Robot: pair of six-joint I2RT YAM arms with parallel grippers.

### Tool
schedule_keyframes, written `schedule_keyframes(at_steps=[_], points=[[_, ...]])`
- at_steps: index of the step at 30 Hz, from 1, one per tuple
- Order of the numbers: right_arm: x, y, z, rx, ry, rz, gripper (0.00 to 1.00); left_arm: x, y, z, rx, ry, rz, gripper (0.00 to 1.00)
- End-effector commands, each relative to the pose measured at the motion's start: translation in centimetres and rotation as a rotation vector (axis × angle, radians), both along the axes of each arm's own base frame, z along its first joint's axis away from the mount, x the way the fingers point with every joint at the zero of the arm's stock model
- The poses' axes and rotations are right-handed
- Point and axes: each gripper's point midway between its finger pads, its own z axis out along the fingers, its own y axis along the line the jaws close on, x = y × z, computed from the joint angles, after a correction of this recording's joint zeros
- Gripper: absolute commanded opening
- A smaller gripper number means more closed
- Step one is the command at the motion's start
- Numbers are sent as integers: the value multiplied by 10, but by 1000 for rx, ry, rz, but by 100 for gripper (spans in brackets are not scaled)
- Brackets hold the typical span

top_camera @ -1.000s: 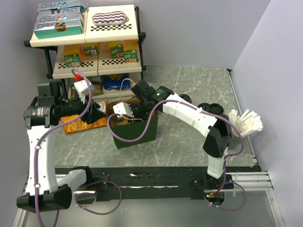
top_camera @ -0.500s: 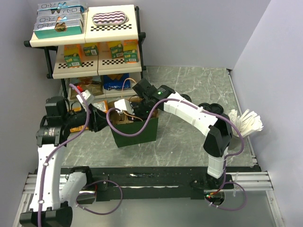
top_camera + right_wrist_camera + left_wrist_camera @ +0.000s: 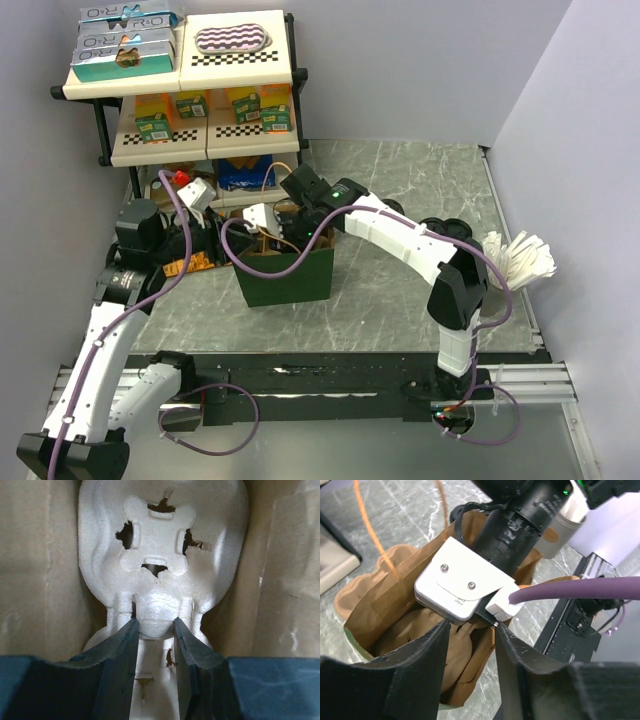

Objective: Pack the takeout coffee

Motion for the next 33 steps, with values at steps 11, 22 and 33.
schedule_keyframes(at_steps=[11, 22, 33], points=[[4, 12, 13, 63, 112, -118, 0, 22, 23, -6, -11, -77, 236, 46], [20, 0, -9, -6, 129, -194, 0, -19, 2, -28, 46, -18, -9, 46], [3, -15, -42, -128, -7, -106, 0, -28, 17, 3, 88, -88, 71, 57]])
